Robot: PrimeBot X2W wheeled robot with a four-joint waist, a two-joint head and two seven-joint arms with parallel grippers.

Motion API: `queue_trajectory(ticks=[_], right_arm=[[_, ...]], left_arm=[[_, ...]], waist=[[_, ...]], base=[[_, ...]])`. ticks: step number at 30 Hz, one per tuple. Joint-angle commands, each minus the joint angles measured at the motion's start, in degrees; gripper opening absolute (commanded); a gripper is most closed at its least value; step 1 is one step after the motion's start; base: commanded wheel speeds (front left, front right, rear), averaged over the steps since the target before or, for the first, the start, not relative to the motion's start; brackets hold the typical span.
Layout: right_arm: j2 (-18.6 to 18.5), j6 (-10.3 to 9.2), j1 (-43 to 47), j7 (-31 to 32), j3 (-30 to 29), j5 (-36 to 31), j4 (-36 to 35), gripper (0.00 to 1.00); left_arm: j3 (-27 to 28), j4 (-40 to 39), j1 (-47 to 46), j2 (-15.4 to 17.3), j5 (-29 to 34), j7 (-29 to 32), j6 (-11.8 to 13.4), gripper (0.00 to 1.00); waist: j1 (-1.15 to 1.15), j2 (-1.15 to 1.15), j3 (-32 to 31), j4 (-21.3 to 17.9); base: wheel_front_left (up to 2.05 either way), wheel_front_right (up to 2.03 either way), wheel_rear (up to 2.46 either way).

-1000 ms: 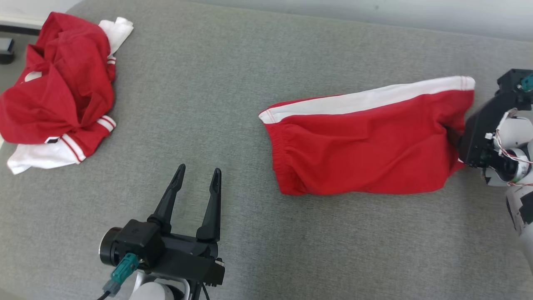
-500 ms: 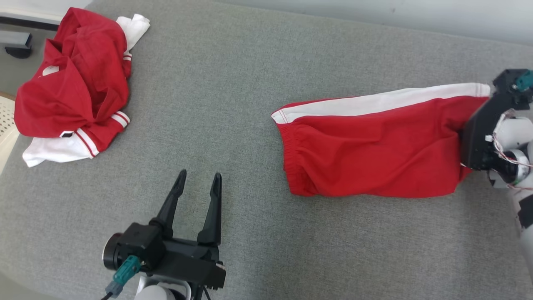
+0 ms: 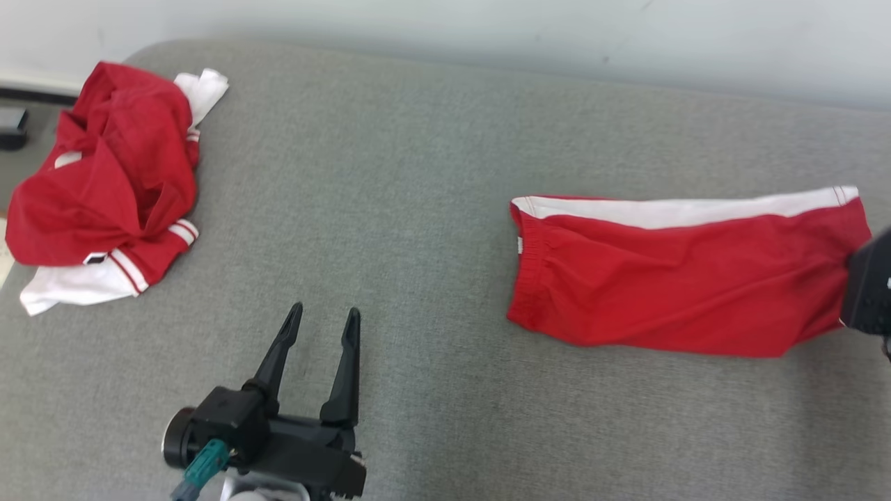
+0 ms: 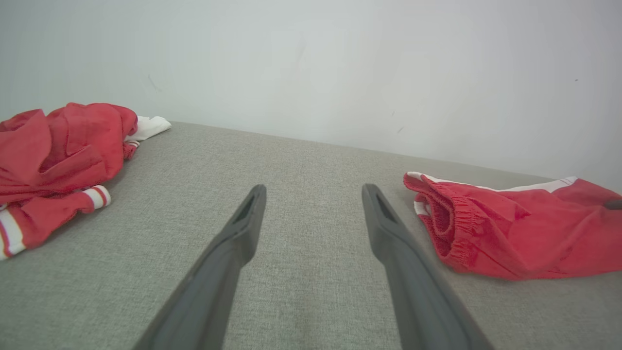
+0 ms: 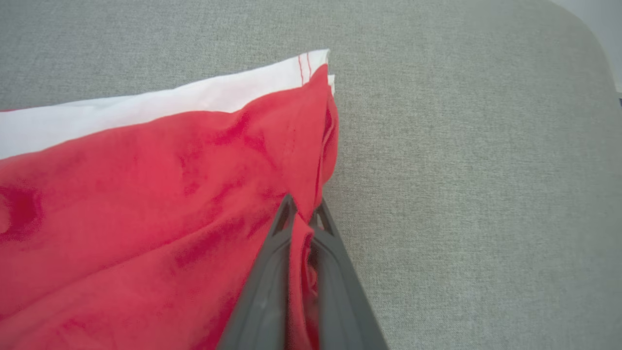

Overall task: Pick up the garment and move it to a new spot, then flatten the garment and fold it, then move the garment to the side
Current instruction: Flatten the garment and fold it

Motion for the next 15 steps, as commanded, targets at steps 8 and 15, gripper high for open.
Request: queue_trajectory(ticks=[8, 15], right_arm=[[2.1, -0.15, 6.6, -0.5, -5.0, -6.7, -9.1, 0.0], [4.6, -0.15, 6.7, -2.0, -2.3, -8.1, -10.7, 0.0]], left_arm=[[0.7, -0.6, 2.9, 1.3, -0.7, 0.2, 0.8, 1.0], [0.6, -0.6, 4.0, 1.5, -1.2, 0.5, 1.2, 1.0]], waist=[[0.0, 0.0, -3.5, -2.4], [0.0, 0.0, -4.8, -2.5]], base=[[0.0, 0.0, 0.0], [0.0, 0.0, 0.0]])
